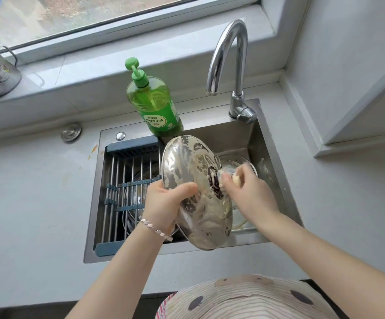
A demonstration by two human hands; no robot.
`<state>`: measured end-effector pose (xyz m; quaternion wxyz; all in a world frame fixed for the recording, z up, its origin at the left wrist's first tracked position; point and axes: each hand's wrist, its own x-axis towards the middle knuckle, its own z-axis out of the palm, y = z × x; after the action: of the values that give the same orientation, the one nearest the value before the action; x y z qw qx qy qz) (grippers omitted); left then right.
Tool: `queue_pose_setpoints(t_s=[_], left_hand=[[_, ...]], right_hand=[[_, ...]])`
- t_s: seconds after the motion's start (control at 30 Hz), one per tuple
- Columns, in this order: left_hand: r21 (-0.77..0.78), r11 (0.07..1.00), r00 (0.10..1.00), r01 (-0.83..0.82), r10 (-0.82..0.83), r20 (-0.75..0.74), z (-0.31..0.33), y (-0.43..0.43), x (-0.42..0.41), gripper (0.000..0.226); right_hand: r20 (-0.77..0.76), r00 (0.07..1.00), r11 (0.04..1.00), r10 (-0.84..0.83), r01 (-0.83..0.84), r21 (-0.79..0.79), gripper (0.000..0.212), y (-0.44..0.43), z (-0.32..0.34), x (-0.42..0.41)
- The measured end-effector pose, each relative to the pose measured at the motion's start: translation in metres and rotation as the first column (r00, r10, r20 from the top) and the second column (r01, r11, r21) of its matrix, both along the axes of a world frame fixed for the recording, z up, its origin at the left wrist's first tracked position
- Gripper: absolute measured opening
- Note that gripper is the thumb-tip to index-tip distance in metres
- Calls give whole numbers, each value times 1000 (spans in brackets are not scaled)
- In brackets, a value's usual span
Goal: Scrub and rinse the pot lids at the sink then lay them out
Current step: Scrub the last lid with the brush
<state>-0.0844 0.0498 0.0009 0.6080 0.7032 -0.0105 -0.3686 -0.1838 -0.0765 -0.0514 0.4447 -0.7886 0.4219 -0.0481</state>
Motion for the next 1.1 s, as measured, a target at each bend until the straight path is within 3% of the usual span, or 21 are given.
queue_pose_setpoints(t_s=[0.03,0.1,0.17,0.23,0.3,0.37,0.4,0.47,0.57,0.63,0.67,0.73,0.8,0.87,0.93,1.0,1.03,1.1], left_hand=[[15,999,997,42,-43,56,0,-3,-2,16],[87,985,968,148,-163,192,-1,-9,-5,21],[211,945,892,249,-308,330,-7,-10,-6,19],[347,883,779,316,-450,436,-16,-7,-6,18],[482,800,641,358,-586,496,-24,-5,-6,29],[645,688,409,334,-722,558,-24,-6,-11,39],[681,661,256,315,-750,610,-25,-8,-13,36],[776,539,9,327,-823,568,-24,-14,-19,16],[926,232,-130,296,-951,280,-37,-24,-30,22],[939,202,-214,278,-940,266,-38,-27,-31,17],[917,256,-224,305,-917,331,-41,-25,-30,13],[841,353,-191,411,-868,458,-51,-16,-23,23],[753,439,-33,490,-854,519,-55,-5,-13,34],[664,575,239,478,-813,532,-56,8,0,40],[571,740,559,356,-658,504,-55,16,17,63],[501,823,872,269,-429,237,-56,20,33,77],[411,878,959,245,-281,28,-58,21,39,71],[212,951,926,226,-143,-348,-51,27,42,36]], right_hand=[[-35,998,990,61,-65,-126,33,-1,0,2],[-121,984,972,131,-151,-181,33,-7,-9,6],[-185,974,990,133,-139,-20,34,-16,-18,10],[-137,990,936,-37,82,342,38,-27,-21,11],[-79,926,610,-368,305,732,46,-42,-18,9],[-44,810,322,-584,281,904,50,-57,-8,5],[-29,772,260,-635,249,933,50,-62,-2,3],[6,781,306,-624,238,922,38,-64,9,0],[-71,894,487,-443,306,818,26,-55,3,-1],[-125,888,483,-442,353,801,27,-53,-6,-3],[-126,878,476,-462,365,800,28,-54,-9,-4],[-110,870,503,-481,376,778,31,-56,-14,-8],[-82,874,554,-479,373,744,35,-57,-18,-14],[-39,883,605,-468,353,714,37,-59,-19,-22],[1,892,637,-451,322,701,39,-66,-17,-29],[6,911,644,-413,288,709,41,-75,-12,-35],[0,923,637,-384,265,724,41,-77,-10,-37],[-11,948,616,-319,216,758,42,-79,-6,-40]])
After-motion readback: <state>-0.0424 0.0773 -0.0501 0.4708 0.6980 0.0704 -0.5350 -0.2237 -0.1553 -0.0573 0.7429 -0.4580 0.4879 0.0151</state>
